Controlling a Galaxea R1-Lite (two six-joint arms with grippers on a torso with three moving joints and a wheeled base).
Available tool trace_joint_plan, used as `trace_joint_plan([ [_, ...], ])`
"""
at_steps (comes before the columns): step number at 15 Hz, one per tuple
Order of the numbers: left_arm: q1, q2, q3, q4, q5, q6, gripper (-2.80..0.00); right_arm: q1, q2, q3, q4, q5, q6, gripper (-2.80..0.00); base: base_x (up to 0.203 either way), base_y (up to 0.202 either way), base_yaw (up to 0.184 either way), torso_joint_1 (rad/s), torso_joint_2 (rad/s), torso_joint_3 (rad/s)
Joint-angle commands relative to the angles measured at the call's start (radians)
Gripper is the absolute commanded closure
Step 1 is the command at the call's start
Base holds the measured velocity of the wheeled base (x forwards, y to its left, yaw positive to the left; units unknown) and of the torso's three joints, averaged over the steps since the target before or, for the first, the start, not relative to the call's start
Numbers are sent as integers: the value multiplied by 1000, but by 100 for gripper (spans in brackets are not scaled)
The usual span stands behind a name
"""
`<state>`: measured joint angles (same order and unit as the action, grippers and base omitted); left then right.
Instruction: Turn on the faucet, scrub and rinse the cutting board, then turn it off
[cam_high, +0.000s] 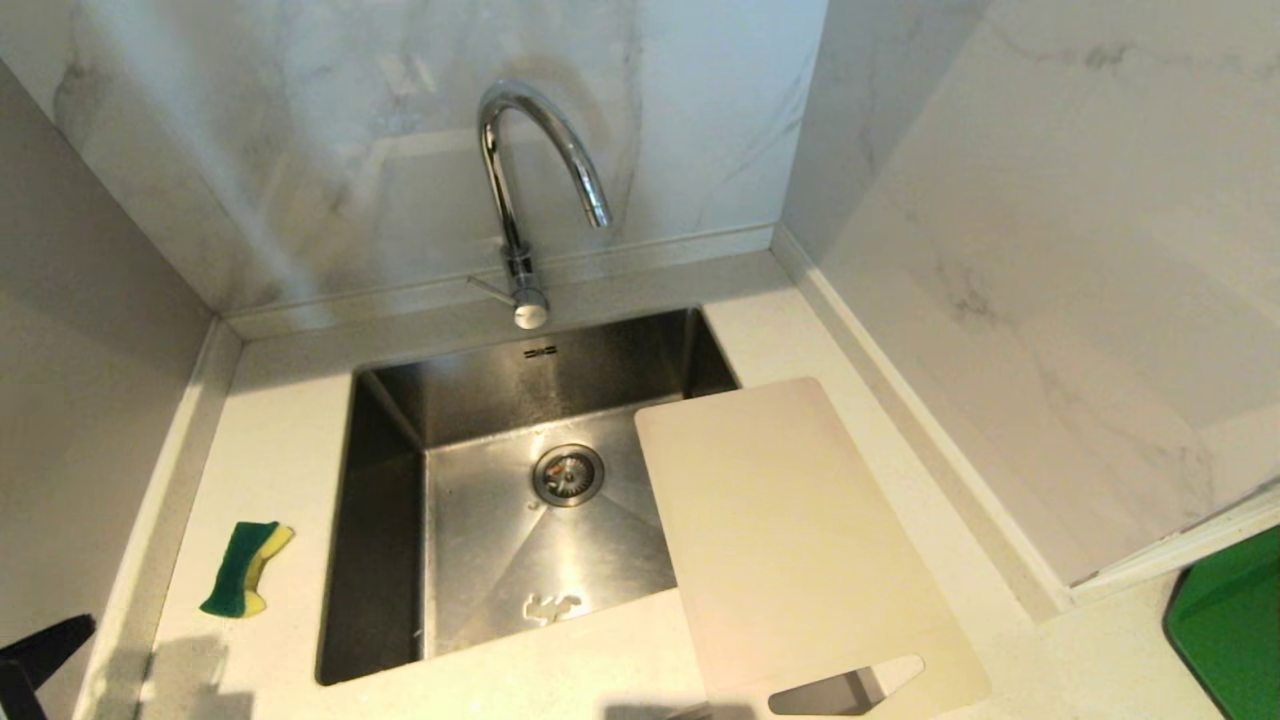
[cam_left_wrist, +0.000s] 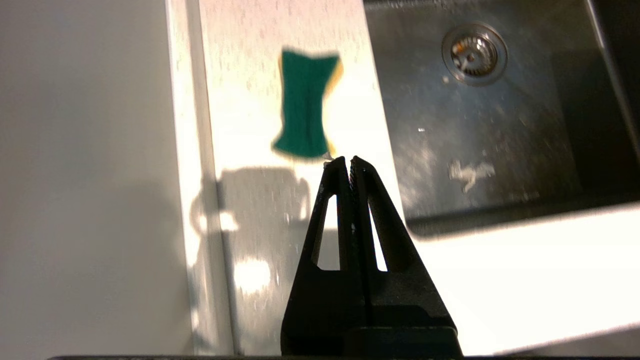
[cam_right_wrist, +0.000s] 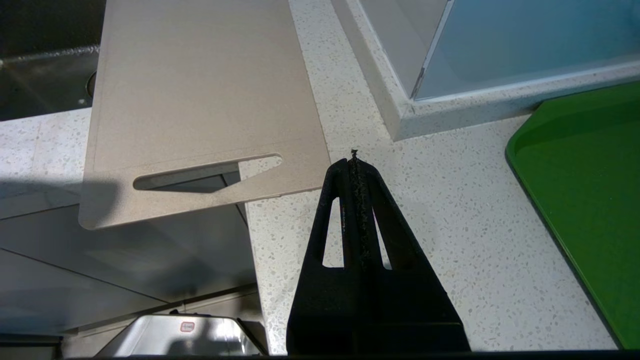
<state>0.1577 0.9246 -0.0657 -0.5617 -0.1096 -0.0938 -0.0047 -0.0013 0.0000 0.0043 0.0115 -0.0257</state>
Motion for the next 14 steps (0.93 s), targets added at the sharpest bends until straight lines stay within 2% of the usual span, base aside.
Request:
trace_joint_plan([
  [1,-1,-200,52,66,-17,6,0,0,1,0,0,1,0,0,0,0,0,0,0,0],
  [5,-21,-463,67,375,-28,60,0,0,1,0,0,1,0,0,0,0,0,0,0,0],
  [8,-51,-590,68,435,-25,66,0,0,1,0,0,-1,0,0,0,0,0,0,0,0],
  [9,-64,-634,67,461,-6,71,0,0,1,0,0,-1,1,0,0,0,0,0,0,0],
  [11,-76,-649,67,483,86,81,0,0,1,0,0,-2,1,0,0,0,0,0,0,0],
  [14,-76,-649,67,436,183,80,0,0,1,2,0,-2,1,0,0,0,0,0,0,0],
])
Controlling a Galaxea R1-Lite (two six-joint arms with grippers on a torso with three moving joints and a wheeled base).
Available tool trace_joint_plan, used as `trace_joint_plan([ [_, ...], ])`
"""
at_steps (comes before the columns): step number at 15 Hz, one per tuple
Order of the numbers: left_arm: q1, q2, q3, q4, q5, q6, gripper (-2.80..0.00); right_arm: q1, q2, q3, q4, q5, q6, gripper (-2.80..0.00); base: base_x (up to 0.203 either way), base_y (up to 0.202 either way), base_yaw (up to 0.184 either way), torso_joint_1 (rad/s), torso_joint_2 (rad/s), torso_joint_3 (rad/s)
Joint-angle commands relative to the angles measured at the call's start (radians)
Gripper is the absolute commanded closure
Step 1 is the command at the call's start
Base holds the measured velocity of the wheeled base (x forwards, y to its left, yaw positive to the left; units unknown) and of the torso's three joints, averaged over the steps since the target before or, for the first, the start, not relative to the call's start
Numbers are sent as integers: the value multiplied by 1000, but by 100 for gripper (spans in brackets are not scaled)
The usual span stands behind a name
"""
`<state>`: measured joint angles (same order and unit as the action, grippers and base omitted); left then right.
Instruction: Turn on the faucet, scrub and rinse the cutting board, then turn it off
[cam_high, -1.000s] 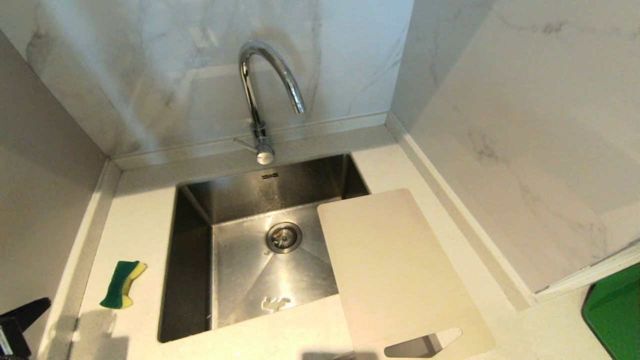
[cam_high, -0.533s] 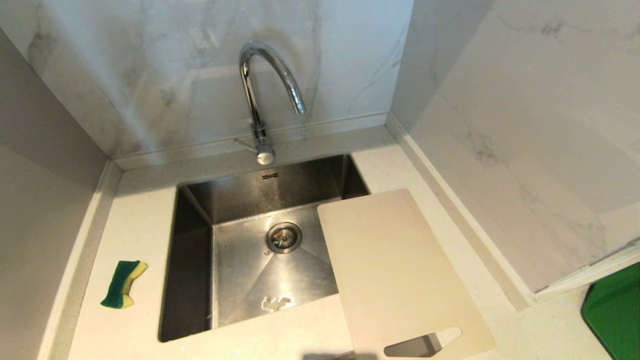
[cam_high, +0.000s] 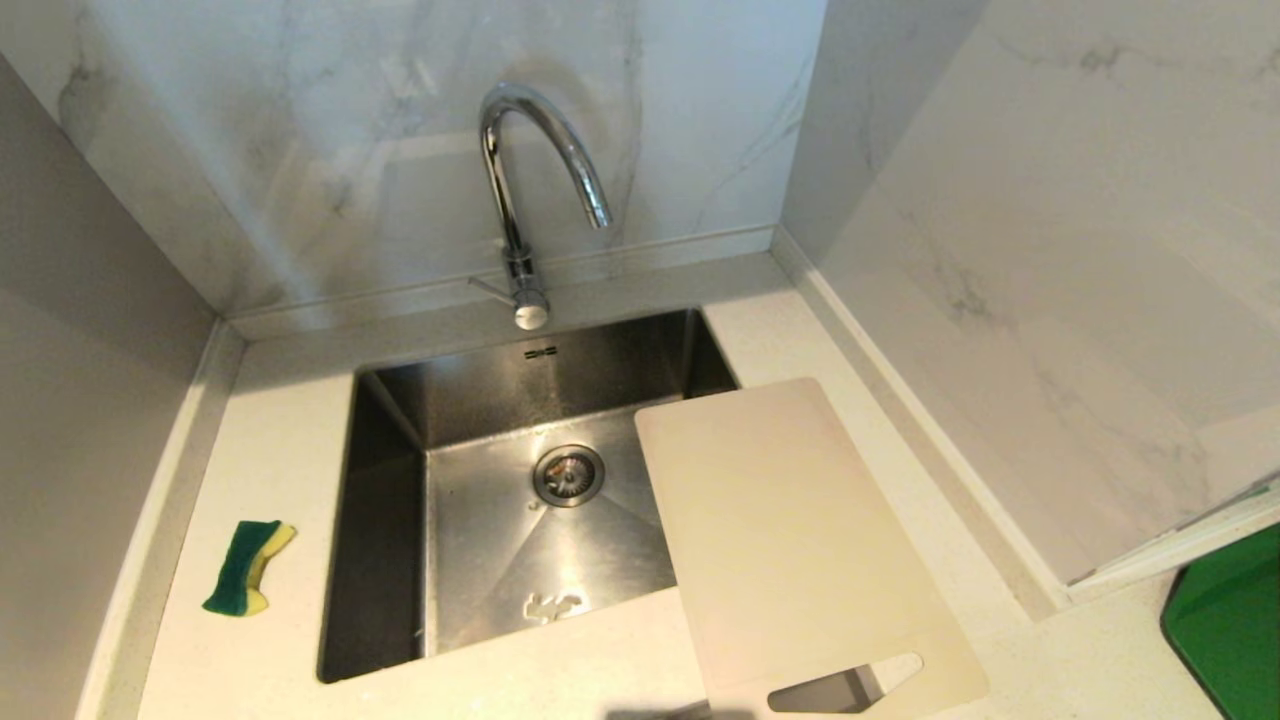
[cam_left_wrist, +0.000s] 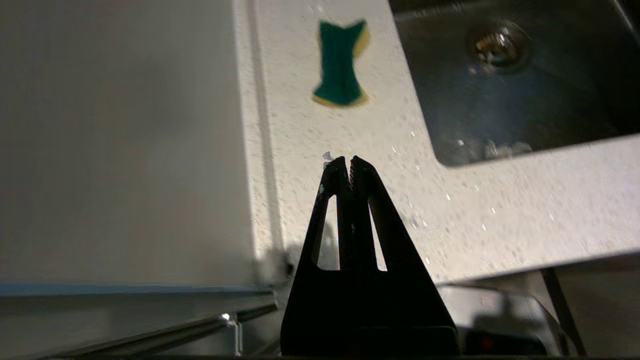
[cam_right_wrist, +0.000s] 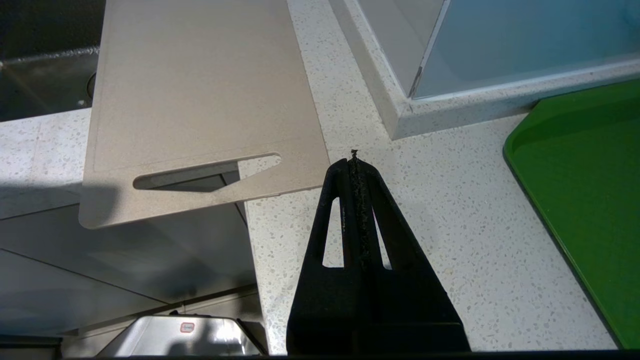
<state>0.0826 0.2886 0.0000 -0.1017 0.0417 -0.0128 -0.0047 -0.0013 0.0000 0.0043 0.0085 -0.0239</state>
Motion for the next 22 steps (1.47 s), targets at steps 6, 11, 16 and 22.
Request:
trace_joint_plan([
  [6,-2,-12,2,-52,-38,41,0,0,1,0,0,1,1,0,0,0,0,0,0,0],
  [11,-2,-12,2,-27,-102,43,0,0,1,1,0,1,2,0,0,0,0,0,0,0],
  [16,-83,-96,3,-13,-79,15,0,0,1,0,0,1,2,0,0,0,0,0,0,0],
  [22,-91,-240,1,66,-41,64,0,0,1,0,0,1,2,0,0,0,0,0,0,0],
])
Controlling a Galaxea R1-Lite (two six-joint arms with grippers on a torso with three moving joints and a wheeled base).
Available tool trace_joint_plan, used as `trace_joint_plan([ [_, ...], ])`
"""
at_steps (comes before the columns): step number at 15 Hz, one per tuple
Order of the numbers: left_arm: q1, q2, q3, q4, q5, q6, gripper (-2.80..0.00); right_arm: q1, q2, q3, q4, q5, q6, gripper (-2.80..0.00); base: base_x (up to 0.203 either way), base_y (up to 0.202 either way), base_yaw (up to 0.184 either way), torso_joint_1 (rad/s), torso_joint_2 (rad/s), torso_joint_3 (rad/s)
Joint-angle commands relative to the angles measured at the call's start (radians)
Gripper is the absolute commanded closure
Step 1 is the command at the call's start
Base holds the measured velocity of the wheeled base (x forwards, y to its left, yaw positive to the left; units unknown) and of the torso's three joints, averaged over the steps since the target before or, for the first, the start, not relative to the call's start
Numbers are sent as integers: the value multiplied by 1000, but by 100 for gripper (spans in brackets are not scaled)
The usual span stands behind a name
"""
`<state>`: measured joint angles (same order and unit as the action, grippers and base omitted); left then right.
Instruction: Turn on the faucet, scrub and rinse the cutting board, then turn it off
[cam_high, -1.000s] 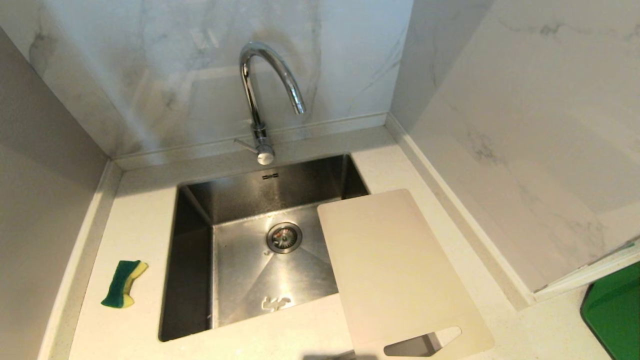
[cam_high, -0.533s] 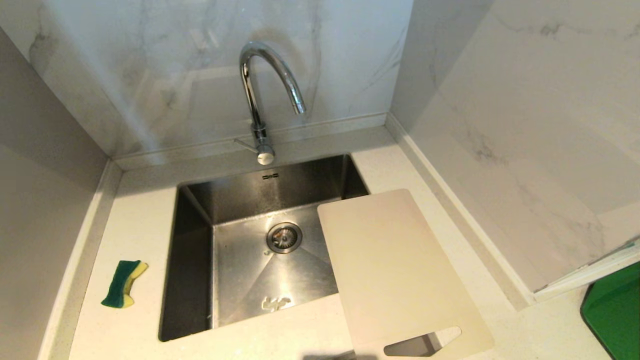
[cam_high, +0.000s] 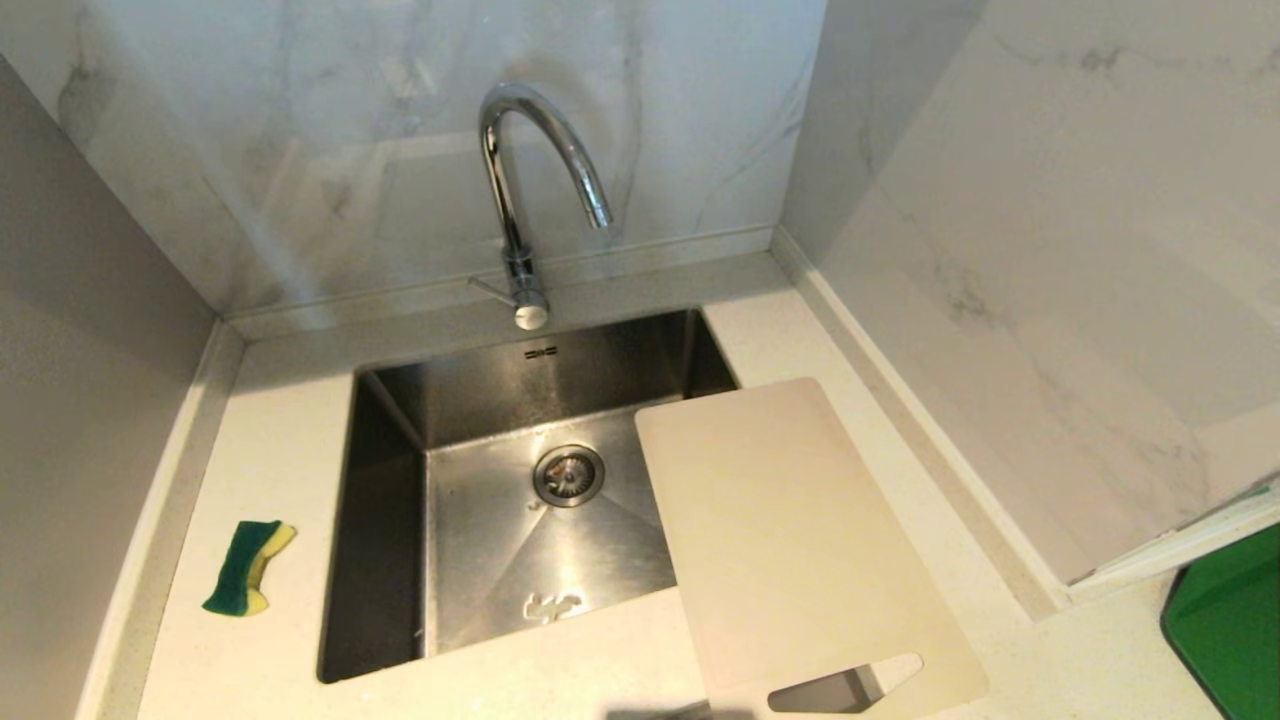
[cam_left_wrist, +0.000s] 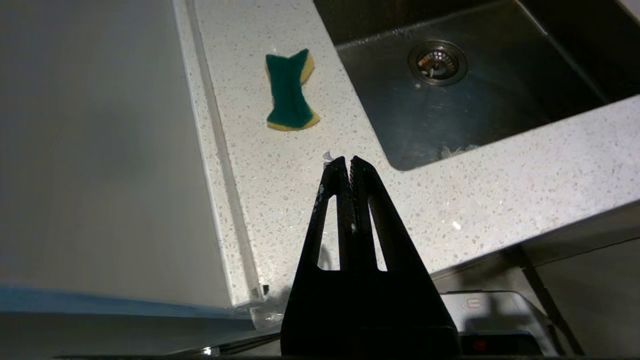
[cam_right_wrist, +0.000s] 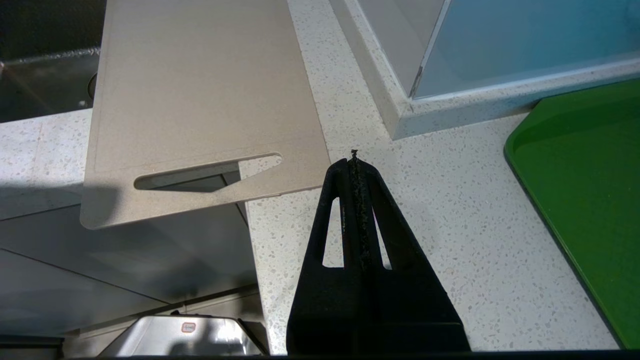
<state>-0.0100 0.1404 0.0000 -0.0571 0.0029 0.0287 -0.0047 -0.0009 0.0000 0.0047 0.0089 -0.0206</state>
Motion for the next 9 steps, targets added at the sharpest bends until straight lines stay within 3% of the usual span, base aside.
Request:
trace_joint_plan([
  [1,3,-139,1,38,-8,50,0,0,1,0,0,0,-1,0,0,0,0,0,0,0],
  [3,5,-143,1,70,-16,79,0,0,1,1,0,0,1,0,0,0,0,0,0,0],
  [6,5,-142,2,64,-6,-35,0,0,1,0,-2,-7,21,0,0,0,0,0,0,0],
  [9,5,-142,2,63,-4,-33,0,0,1,0,-3,-7,22,0,0,0,0,0,0,0],
])
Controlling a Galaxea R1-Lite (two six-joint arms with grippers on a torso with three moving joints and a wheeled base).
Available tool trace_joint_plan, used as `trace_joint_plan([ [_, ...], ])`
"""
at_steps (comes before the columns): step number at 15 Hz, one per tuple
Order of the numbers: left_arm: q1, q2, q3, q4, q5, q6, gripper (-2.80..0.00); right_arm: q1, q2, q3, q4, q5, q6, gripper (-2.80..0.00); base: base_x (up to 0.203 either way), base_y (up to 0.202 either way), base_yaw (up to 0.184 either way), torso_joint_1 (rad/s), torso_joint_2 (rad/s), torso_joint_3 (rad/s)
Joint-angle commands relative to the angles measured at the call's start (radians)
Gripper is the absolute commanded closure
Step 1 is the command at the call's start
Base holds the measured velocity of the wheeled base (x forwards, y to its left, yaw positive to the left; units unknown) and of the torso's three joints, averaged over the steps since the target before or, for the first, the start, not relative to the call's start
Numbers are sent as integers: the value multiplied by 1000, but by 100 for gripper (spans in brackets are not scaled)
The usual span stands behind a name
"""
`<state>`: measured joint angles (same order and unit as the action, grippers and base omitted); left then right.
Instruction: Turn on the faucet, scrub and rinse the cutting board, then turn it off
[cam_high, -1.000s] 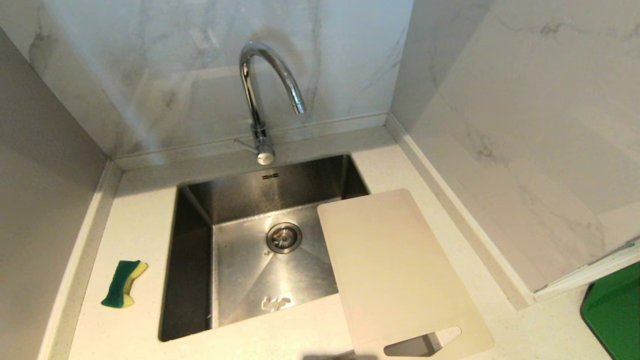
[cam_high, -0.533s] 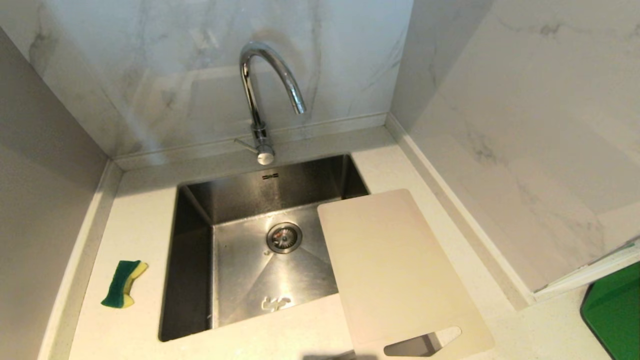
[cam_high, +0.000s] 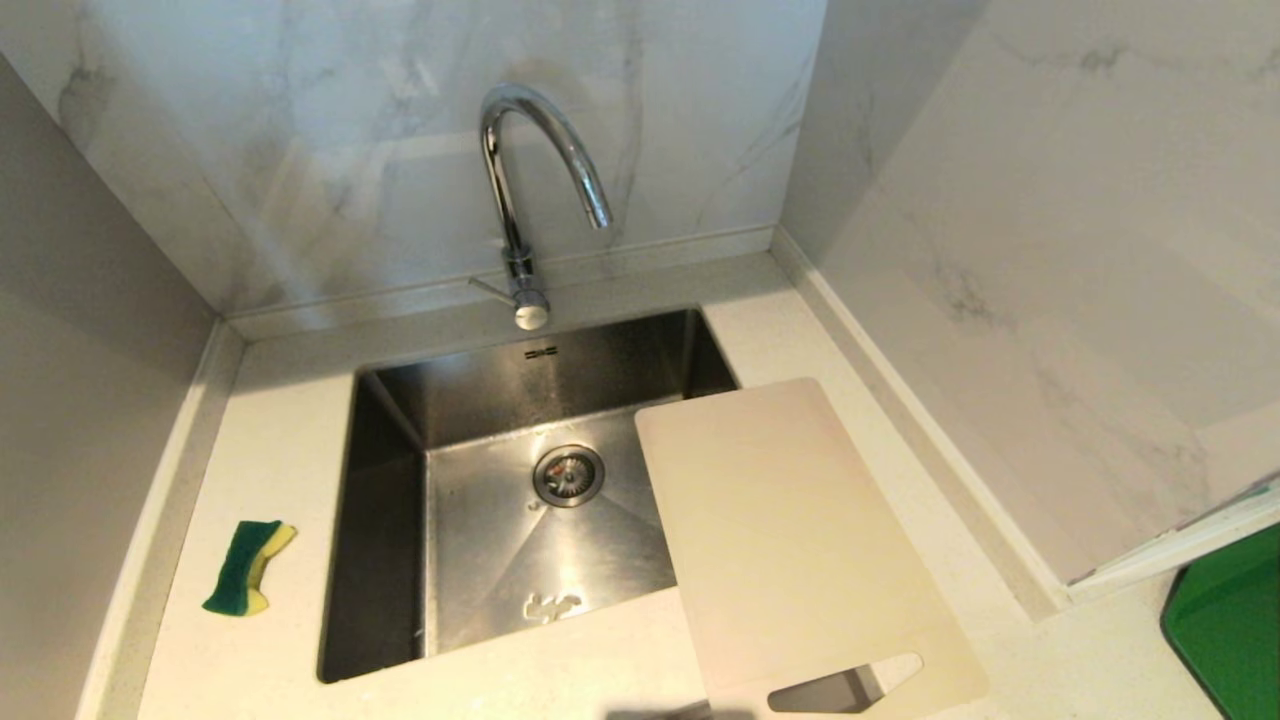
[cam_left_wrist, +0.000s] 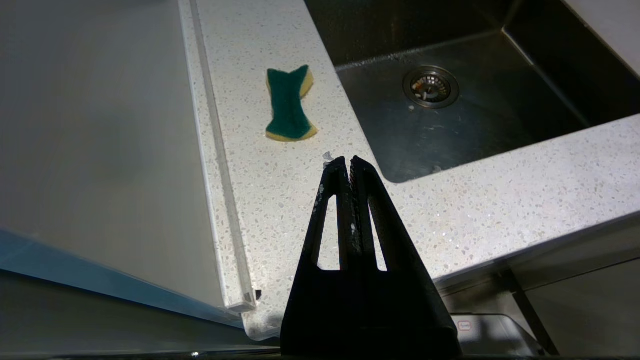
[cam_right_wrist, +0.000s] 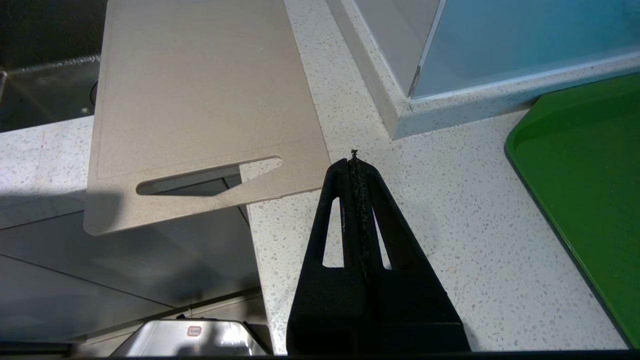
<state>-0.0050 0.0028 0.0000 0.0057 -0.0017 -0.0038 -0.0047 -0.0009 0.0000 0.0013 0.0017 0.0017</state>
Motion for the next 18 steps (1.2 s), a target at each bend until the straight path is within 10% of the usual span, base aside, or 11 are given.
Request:
trace_joint_plan([
  [1,0,-4,2,0,0,1,0,0,1,0,0,0,0,0,0,0,0,0,0,0],
  [18,0,-4,2,0,0,2,0,0,1,0,0,0,1,0,0,0,0,0,0,0],
])
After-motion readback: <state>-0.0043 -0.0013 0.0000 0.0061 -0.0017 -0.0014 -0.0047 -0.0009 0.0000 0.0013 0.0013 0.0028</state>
